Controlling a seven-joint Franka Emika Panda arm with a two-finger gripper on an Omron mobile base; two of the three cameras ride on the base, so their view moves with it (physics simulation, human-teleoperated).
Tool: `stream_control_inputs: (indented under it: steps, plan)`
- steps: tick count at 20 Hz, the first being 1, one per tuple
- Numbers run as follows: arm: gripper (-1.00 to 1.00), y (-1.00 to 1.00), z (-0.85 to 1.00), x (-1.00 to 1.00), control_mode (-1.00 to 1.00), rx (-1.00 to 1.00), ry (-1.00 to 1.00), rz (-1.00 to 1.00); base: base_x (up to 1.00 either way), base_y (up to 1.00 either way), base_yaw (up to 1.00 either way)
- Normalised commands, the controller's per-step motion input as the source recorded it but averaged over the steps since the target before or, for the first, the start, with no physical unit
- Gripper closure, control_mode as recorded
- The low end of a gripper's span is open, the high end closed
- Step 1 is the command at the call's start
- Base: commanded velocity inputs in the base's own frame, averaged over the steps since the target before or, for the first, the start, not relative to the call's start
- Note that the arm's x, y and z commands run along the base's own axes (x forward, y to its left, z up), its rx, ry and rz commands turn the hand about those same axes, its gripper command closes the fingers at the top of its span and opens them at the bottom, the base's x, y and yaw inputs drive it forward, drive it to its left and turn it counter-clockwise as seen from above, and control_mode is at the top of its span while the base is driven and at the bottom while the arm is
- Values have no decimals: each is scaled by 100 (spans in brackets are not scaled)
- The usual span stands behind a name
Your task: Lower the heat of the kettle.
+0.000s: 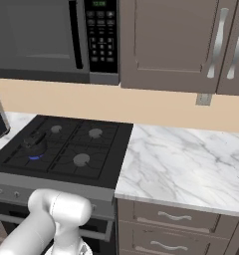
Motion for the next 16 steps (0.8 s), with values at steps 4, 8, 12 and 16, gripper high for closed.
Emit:
stream_control_inputs:
  steps: [4,8,12,16]
  plan:
    - [-100,0,-16,2,-100,0,0,2,0,0,0]
    - [-100,0,-16,10,-100,0,0,4,0,0,0]
    - [-100,0,-3,17,-100,3,0,4,0,0,0]
    - [-100,0,-3,22,-100,4,0,5,0,0,0]
